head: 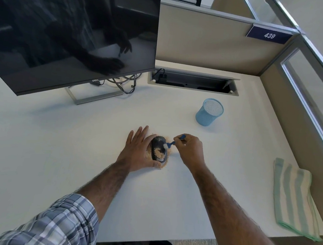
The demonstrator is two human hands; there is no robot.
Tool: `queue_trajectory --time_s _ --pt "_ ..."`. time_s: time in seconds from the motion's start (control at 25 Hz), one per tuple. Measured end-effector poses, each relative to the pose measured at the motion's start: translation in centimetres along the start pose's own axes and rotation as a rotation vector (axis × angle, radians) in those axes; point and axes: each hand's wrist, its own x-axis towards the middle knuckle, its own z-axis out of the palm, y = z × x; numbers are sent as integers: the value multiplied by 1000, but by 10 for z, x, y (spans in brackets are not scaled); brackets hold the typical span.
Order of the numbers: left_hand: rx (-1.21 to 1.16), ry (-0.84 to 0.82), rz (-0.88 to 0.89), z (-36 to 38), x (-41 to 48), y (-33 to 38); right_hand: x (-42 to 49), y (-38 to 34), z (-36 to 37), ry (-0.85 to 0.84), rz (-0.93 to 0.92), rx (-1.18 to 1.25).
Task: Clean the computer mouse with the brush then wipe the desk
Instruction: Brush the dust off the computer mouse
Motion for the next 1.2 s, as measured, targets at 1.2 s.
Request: queue_trajectory --time_s 1.2 --pt "0 5 -12 -2 0 2 25 -20 6 -138 -308 -382"
